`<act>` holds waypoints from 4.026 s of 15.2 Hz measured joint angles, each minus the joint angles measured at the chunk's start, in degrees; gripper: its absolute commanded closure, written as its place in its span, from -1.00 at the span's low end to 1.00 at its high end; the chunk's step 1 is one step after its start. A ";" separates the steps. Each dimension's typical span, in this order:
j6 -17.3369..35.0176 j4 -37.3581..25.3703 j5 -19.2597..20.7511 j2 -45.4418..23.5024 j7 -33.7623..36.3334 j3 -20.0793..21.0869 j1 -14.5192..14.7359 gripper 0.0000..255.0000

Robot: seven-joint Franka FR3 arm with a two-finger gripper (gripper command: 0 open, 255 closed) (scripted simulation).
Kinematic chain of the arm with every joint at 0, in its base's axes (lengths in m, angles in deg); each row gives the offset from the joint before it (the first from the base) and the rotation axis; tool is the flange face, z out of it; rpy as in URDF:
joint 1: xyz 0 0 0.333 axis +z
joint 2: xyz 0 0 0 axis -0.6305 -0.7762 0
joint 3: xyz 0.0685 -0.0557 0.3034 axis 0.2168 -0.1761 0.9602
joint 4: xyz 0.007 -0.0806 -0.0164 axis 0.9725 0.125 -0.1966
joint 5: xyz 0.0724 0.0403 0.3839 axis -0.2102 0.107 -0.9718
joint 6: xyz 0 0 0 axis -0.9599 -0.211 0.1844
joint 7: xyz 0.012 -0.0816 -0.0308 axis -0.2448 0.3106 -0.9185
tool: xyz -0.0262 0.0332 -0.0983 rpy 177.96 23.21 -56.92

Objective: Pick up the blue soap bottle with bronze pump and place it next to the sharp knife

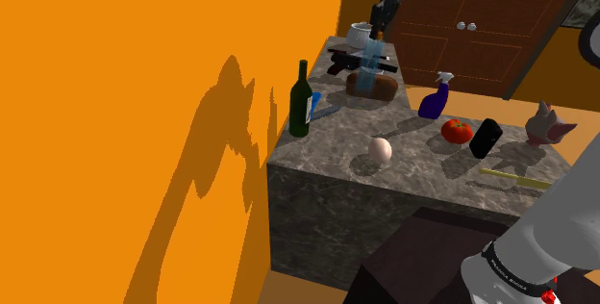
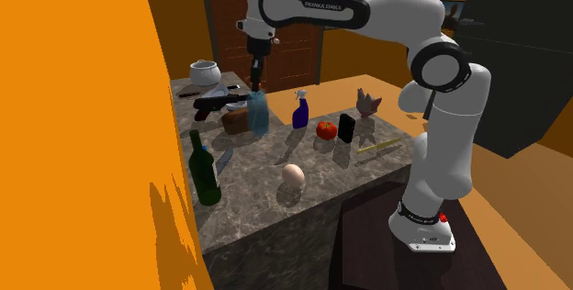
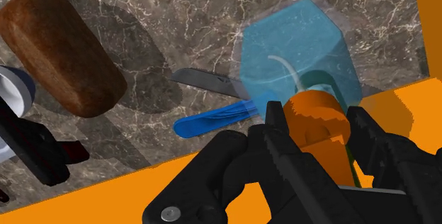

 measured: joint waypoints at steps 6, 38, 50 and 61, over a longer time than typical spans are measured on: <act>-5.63 -8.00 -0.33 -2.39 -0.02 -0.09 -0.21 1.00; 7.29 28.26 2.68 20.40 -34.14 -19.53 -15.12 1.00; 9.50 25.27 -0.83 13.24 -53.20 -32.29 -20.52 1.00; 8.38 14.70 -14.33 -4.29 -74.94 -42.04 -30.36 1.00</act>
